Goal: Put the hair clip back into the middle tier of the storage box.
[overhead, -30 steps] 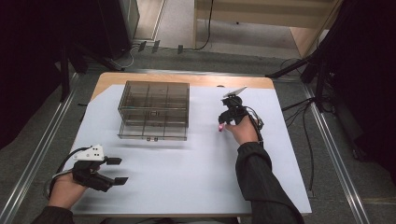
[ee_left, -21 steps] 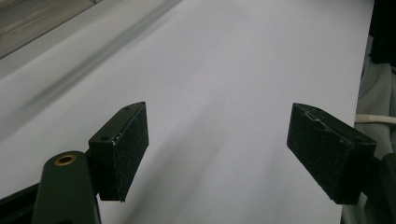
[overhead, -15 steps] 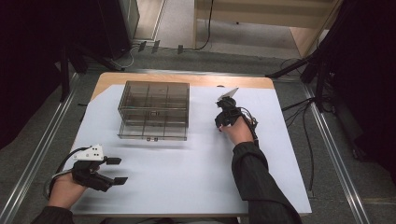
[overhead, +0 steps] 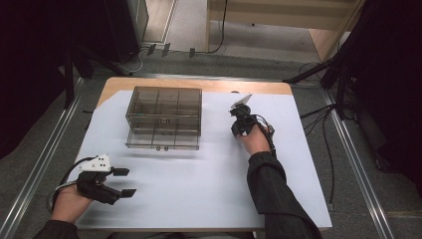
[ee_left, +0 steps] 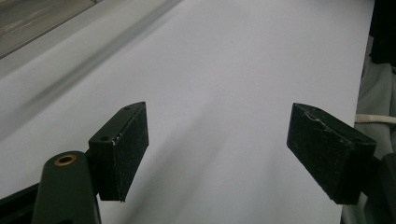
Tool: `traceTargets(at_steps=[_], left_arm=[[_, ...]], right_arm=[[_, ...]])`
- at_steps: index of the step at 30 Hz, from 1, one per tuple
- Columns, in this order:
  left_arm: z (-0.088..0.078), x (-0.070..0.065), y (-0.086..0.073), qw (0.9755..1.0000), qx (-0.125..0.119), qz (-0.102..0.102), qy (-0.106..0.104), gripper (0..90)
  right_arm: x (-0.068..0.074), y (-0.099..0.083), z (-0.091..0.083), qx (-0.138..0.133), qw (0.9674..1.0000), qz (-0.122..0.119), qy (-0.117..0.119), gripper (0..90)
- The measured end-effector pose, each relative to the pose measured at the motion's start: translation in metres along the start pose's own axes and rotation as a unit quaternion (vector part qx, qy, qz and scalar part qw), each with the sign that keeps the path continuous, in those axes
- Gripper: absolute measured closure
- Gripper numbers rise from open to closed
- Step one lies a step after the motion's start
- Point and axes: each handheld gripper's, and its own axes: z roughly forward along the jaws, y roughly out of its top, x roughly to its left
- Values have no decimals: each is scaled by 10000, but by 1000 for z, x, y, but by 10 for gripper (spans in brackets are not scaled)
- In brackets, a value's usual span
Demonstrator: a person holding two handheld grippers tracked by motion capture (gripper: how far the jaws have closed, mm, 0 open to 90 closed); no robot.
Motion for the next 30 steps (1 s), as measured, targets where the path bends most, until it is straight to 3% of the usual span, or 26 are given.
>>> traceTargets(at_steps=[13,20,30], left_arm=[[0,0,0,10000,-30,-18,7,217],[1,0,2,10000,-33,3,-22,217],[4,2,5,10000,-30,33,-41,217]], right_arm=[[-3,0,-2,-16,9999,-35,111,775],[-4,-3,-14,-146,9996,-48,229,775],[2,-12,-28,-371,9980,-326,387,775]])
